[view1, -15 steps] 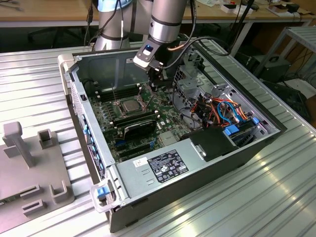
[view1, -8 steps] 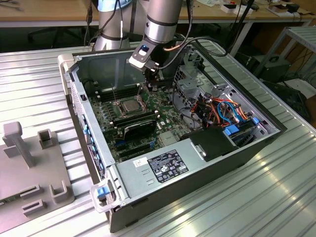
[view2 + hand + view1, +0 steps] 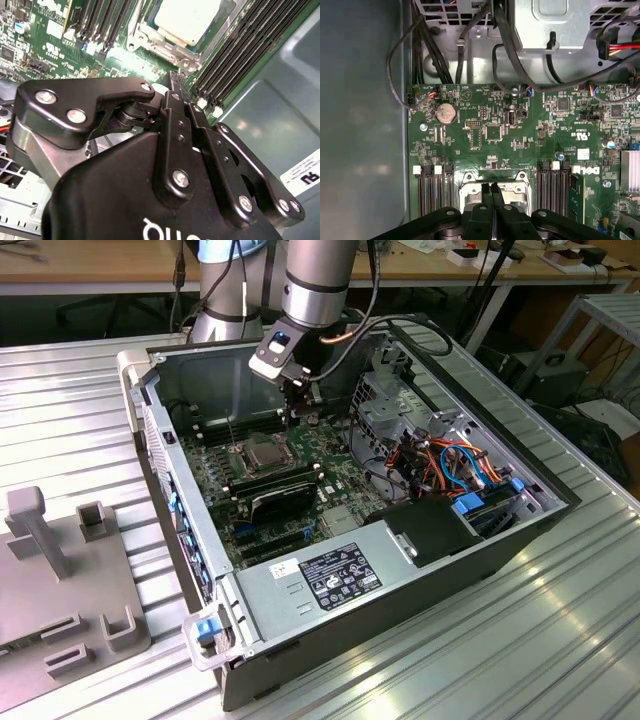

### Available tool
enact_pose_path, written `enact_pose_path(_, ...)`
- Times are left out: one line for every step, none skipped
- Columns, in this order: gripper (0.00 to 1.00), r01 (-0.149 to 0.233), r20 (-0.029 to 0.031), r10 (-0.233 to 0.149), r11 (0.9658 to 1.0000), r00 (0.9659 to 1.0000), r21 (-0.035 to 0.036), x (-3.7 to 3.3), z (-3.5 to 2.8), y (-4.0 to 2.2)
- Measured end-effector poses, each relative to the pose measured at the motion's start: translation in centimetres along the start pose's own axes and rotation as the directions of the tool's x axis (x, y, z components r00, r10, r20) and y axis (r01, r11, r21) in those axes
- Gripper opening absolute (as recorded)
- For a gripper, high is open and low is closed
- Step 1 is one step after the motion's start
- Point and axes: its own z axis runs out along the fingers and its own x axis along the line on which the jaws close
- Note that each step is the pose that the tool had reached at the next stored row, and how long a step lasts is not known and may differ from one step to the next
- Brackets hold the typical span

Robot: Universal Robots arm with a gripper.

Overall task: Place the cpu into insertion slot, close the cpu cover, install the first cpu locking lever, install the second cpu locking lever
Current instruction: 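Close the cpu cover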

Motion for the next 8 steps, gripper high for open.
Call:
enact_pose_path(0.11, 0.000, 0.0000, 0.000, 1.0000, 1.0000, 0.0000, 0.03, 0.00, -0.17)
enact_pose_path(0.11, 0.000, 0.0000, 0.000, 1.0000, 1.0000, 0.0000, 0.06, 0.00, -0.28)
enact_pose_path(0.11, 0.000, 0.0000, 0.000, 1.0000, 1.0000, -0.0001, 0.07, 0.00, -0.30)
enact_pose_path(0.11, 0.000, 0.0000, 0.000, 1.0000, 1.0000, 0.0000, 0.08, 0.00, -0.31)
enact_pose_path(0.11, 0.000, 0.0000, 0.000, 1.0000, 1.0000, 0.0000, 0.08, 0.00, -0.32)
enact_pose_path(0.11, 0.000, 0.0000, 0.000, 1.0000, 1.0000, 0.0000, 0.09, 0.00, -0.32)
enact_pose_path(0.11, 0.000, 0.0000, 0.000, 1.0000, 1.0000, 0.0000, 0.09, 0.00, -0.33)
enact_pose_path(0.11, 0.000, 0.0000, 0.000, 1.0000, 1.0000, 0.0000, 0.09, 0.00, -0.34)
